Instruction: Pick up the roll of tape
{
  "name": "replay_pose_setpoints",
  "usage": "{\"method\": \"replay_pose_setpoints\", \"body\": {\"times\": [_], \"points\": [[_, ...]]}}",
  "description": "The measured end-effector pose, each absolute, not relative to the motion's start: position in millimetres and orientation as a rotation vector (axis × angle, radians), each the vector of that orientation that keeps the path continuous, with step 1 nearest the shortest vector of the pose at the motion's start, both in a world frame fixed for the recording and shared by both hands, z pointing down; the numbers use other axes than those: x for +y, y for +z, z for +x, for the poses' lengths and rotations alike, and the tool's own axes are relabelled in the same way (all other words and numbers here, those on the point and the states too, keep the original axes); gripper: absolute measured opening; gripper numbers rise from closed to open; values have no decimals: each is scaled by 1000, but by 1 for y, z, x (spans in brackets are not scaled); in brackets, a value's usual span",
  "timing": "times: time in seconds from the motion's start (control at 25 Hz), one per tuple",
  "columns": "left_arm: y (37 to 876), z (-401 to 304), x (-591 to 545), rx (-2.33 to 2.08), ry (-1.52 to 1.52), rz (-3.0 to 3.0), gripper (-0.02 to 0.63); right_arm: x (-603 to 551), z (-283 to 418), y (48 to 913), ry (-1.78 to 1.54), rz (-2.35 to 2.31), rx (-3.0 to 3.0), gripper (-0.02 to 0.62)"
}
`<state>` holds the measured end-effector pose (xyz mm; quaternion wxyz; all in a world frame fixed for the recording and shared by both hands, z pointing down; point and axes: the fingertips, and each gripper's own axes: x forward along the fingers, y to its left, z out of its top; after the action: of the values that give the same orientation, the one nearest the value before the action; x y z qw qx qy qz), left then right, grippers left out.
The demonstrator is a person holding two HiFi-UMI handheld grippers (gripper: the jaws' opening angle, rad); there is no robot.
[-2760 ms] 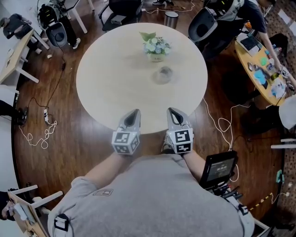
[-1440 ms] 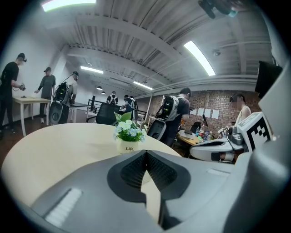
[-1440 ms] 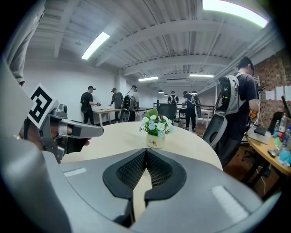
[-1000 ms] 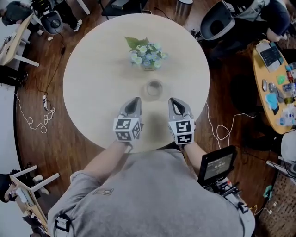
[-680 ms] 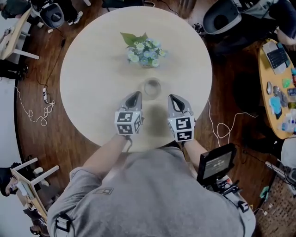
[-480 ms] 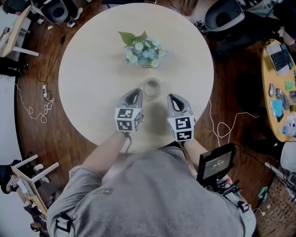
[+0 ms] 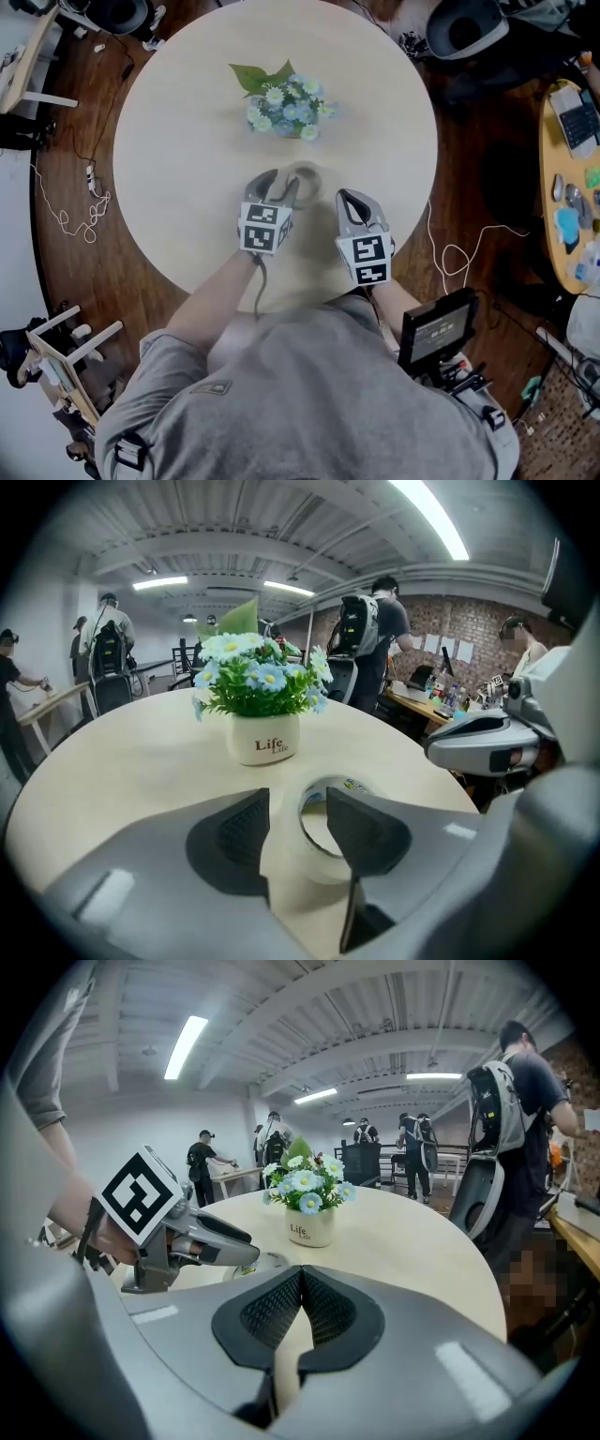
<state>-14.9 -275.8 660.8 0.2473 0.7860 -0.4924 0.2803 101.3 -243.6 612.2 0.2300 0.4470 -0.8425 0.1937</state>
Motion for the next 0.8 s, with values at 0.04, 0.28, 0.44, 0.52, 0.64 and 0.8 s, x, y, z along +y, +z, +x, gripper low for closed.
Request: {"method": "replay_pose_setpoints", "body": {"times": [0.04,0.28,0.44,0.52,0.64,0.8], "points": [[665,-14,-277,-1332,785,2137,170,-245,102,614,537,1228,-2316,14],[688,-10,-285,-1258,899,2105,173,-254,103,621,555,1223,-2308,14],[700,-7,-288,-1219,946,2085,173,-260,104,625,562,1225,-2301,14],[705,-6,-289,-1210,967,2075,173,-263,105,627,564,1225,-2298,14],[711,-4,-291,-1186,990,2059,172,-267,106,630,568,1223,-2295,14],[714,-2,-292,-1163,1013,2054,169,-270,105,631,571,1221,-2294,14]]}}
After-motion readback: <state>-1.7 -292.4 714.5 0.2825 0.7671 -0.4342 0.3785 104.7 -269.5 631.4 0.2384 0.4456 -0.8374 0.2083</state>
